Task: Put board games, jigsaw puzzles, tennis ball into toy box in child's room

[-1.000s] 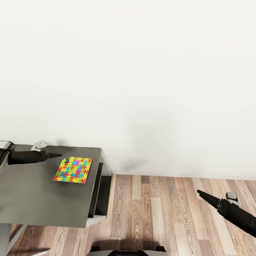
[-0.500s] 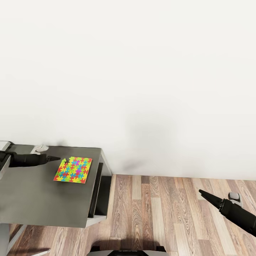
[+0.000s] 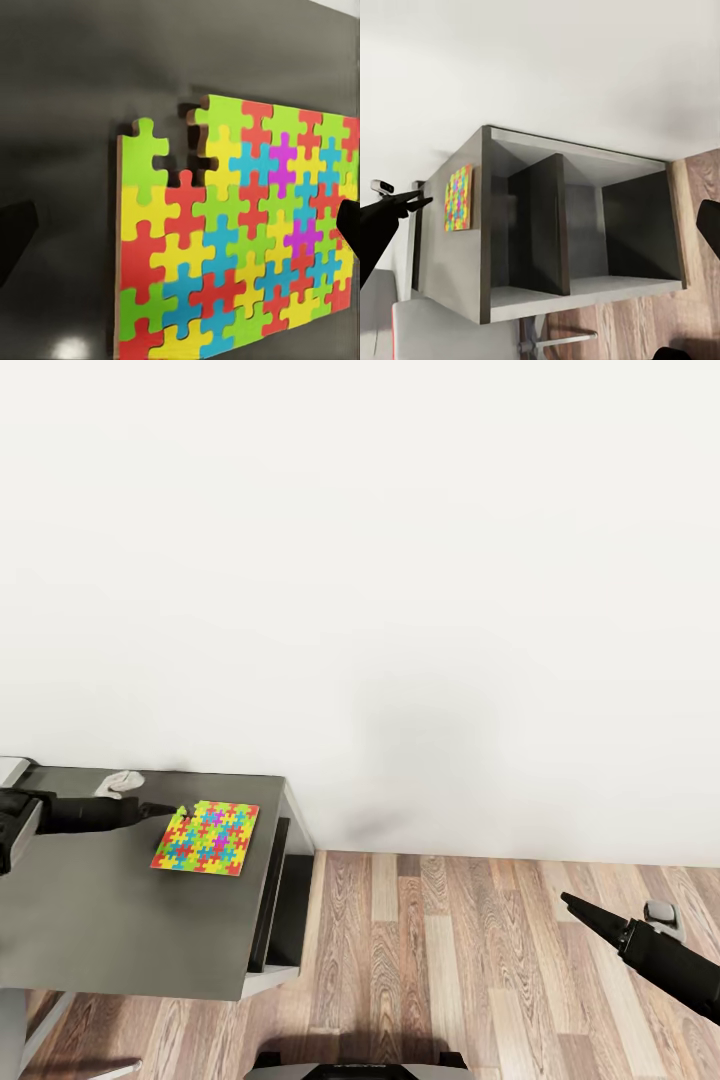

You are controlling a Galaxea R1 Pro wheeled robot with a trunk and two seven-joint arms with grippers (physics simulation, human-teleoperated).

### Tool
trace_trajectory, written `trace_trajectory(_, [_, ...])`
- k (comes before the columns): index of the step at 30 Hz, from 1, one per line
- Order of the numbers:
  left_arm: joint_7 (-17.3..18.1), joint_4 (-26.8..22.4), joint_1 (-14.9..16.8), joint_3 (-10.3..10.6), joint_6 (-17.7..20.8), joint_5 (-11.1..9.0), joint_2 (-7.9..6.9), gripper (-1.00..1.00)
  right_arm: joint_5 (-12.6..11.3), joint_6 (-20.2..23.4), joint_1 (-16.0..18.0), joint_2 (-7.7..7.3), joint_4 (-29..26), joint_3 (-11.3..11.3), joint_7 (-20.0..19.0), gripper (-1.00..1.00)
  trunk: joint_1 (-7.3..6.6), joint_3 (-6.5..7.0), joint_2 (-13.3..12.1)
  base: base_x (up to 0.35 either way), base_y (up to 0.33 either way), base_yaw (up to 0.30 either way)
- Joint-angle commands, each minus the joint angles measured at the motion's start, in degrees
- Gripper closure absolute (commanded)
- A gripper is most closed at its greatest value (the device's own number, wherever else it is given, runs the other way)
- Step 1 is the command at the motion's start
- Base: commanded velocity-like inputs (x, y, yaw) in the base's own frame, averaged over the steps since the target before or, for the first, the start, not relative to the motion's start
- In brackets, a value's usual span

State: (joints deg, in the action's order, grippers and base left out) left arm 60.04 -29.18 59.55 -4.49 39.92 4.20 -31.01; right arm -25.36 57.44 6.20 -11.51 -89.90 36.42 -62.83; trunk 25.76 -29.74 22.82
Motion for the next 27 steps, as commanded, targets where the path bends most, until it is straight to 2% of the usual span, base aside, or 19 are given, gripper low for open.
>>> trace_trajectory(1, [0.4,0.0,0.0,-0.3,0.4,0.5,0.30,-1.00,0.1,0.2,0.0,-0.01,0.0,0.0,-0.2,-1.00,0.03,-0.08,0.1,0.000,0.000,0.000])
trace_trajectory(10, [0.1,0.1,0.0,-0.2,0.3,0.5,2.49,-1.00,0.0,0.2,0.0,-0.01,0.0,0.1,-0.3,-1.00,0.03,-0.08,0.1,0.000,0.000,0.000])
trace_trajectory(19, [-2.3,0.4,0.0,-0.2,0.3,0.5,4.74,-1.00,-0.1,0.3,0.0,-0.01,0.0,0.1,-0.3,-1.00,0.03,-0.08,0.1,0.000,0.000,0.000])
trace_trajectory(27, [-2.7,1.1,0.0,-0.1,0.2,0.5,5.03,-1.00,-0.3,0.3,0.0,-0.01,0.0,0.2,-0.3,-1.00,0.03,-0.08,0.1,0.000,0.000,0.000])
